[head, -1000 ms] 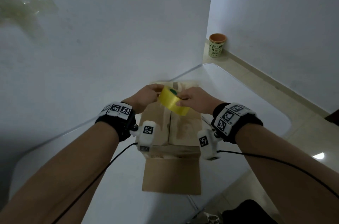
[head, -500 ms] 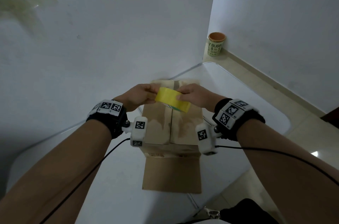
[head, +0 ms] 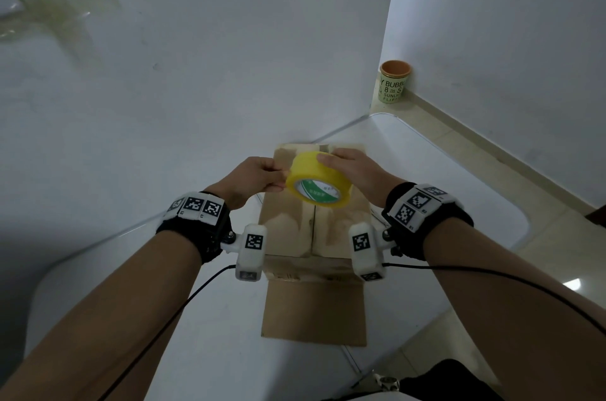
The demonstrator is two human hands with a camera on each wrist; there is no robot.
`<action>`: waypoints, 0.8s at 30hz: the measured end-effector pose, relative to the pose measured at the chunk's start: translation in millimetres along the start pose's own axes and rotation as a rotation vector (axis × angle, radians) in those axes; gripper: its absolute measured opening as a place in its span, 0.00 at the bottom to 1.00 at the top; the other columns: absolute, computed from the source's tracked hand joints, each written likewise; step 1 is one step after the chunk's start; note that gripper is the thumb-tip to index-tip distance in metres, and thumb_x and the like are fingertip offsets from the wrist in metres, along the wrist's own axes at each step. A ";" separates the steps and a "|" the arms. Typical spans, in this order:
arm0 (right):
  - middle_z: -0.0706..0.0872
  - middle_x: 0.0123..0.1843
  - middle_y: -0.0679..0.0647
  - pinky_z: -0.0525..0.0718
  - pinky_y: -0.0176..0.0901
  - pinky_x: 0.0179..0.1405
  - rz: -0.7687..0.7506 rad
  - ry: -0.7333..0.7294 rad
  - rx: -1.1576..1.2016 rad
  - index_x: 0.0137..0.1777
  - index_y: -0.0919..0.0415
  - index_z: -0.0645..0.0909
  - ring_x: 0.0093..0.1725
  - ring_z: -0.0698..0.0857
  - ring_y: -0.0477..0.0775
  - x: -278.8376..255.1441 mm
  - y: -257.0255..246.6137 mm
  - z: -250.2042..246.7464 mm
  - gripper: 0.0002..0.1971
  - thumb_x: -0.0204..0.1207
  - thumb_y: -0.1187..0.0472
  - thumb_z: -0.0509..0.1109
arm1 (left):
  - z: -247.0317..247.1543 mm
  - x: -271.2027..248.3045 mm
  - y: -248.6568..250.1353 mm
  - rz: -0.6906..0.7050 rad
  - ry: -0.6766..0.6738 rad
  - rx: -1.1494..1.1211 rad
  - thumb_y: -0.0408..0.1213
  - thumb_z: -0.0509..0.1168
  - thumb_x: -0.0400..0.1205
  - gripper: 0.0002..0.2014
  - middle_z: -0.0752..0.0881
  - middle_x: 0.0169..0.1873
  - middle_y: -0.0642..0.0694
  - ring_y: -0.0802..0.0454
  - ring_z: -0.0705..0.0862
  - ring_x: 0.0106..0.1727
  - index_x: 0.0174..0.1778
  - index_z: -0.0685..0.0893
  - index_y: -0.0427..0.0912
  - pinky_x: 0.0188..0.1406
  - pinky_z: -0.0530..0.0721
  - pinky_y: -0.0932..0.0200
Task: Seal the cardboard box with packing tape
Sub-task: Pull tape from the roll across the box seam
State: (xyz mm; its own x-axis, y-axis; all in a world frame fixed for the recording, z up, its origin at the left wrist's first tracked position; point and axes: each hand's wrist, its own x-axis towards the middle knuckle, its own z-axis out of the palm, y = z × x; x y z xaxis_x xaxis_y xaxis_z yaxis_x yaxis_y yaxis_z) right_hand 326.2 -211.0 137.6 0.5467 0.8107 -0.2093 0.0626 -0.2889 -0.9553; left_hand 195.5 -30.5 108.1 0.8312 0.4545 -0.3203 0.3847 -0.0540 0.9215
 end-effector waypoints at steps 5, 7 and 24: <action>0.83 0.41 0.48 0.77 0.42 0.45 -0.024 0.070 -0.018 0.40 0.52 0.81 0.43 0.82 0.50 -2.2 0.9 3.6 0.08 0.78 0.51 0.69 | 1.3 -4.6 2.7 0.050 0.026 0.057 0.23 0.70 0.78 0.07 0.90 0.37 0.43 0.54 0.89 0.38 0.42 0.88 0.39 0.47 0.89 0.62; 0.85 0.43 0.50 0.79 0.42 0.44 -0.010 0.076 0.020 0.44 0.55 0.83 0.45 0.84 0.52 -4.9 -0.3 4.3 0.07 0.78 0.52 0.69 | 1.6 -6.7 4.6 0.078 0.028 0.127 0.24 0.71 0.77 0.05 0.90 0.37 0.42 0.55 0.89 0.36 0.44 0.88 0.38 0.44 0.89 0.63; 0.80 0.34 0.51 0.76 0.46 0.41 -0.103 0.099 -0.291 0.34 0.55 0.76 0.38 0.80 0.53 -11.7 4.0 2.6 0.17 0.77 0.44 0.68 | 3.3 -12.3 1.6 0.191 0.033 0.509 0.28 0.71 0.73 0.03 0.86 0.34 0.50 0.62 0.80 0.34 0.40 0.86 0.37 0.39 0.77 0.70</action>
State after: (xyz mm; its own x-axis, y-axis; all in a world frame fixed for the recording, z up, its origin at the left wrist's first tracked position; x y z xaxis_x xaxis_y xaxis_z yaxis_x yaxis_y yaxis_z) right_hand 317.9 -220.4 135.8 0.6027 0.7940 -0.0798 0.3504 -0.3531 -0.8675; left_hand 187.3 -39.1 112.8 0.8956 0.4214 -0.1427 0.3802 -0.5584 0.7373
